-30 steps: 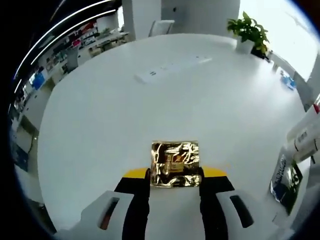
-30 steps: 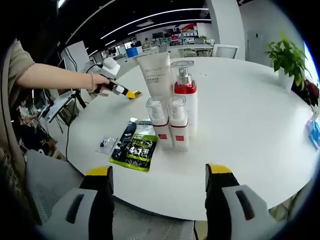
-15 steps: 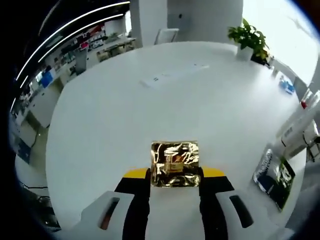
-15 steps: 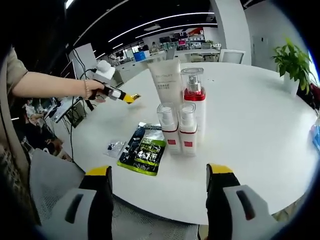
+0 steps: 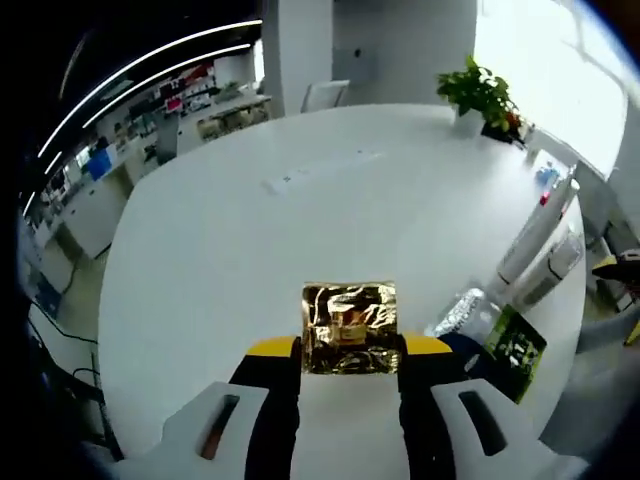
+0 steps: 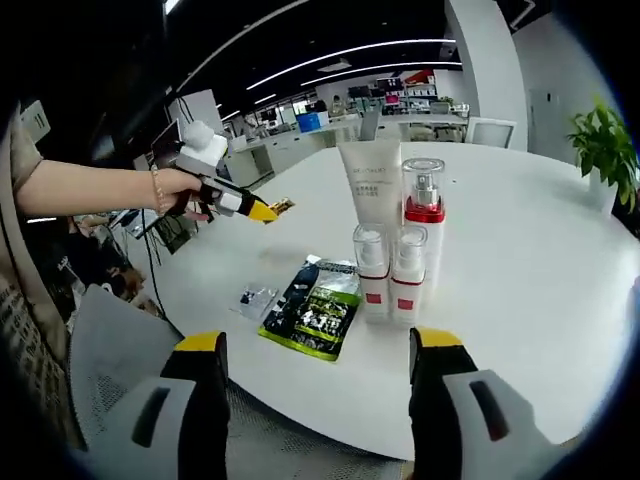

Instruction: Arrange the skincare products in the storage area until every visible bottle or jar stands upright without overlapping.

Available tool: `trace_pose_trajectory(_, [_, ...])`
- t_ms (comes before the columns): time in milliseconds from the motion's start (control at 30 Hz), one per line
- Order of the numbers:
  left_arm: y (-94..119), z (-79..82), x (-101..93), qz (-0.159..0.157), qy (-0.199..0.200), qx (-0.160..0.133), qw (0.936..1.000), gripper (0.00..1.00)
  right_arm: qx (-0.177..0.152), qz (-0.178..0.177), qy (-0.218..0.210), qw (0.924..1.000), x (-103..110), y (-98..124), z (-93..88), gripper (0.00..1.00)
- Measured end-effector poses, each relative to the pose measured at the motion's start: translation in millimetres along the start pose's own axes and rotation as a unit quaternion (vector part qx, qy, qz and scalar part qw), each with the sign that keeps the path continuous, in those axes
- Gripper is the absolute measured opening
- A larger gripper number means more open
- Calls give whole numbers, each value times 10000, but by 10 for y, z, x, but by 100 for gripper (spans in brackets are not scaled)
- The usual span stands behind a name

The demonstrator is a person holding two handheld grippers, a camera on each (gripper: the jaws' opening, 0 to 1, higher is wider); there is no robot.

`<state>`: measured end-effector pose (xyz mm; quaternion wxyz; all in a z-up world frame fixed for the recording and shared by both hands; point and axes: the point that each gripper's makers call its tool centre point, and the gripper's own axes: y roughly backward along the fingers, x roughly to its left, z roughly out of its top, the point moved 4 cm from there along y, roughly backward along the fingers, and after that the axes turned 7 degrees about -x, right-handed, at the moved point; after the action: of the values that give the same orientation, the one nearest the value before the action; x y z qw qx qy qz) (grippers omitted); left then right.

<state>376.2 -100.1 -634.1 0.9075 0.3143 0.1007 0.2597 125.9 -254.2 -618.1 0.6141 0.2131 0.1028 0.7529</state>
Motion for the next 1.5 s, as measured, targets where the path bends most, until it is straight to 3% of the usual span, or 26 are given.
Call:
trace_pose_trajectory(333, [354,-182,-543,-108,82,-148,9998,35,-156,256,-4,9996,69,8,56,71])
trace_pose_trajectory(500, [525,-169,-730,-108,195,-324,9992,35,-219,422,-63,9988,130,9,112,68])
trace_pose_trajectory(733, [716,-142,-952,-67,219,-558,9982,35,-580,694,-230,9956,242,-56,414,62])
trace_pose_trajectory(800, [754,-140,-1006,-70,209,-609,9979,35,-726,791,-294,9938,288,-74,526,57])
trace_pose_trajectory(967, [814,-149,-1088,-30,225,-717,9972,35,-878,1015,-505,9897,396,-133,661,57])
trace_pose_trajectory(1300, [912,-112,-1204,-3,240,-891,9957,35,-994,1284,-1146,9801,521,-257,759,51])
trace_pose_trajectory(1500, [1008,31,-1297,61,85,-1149,9933,36,-888,1311,-1437,9769,525,-387,712,37])
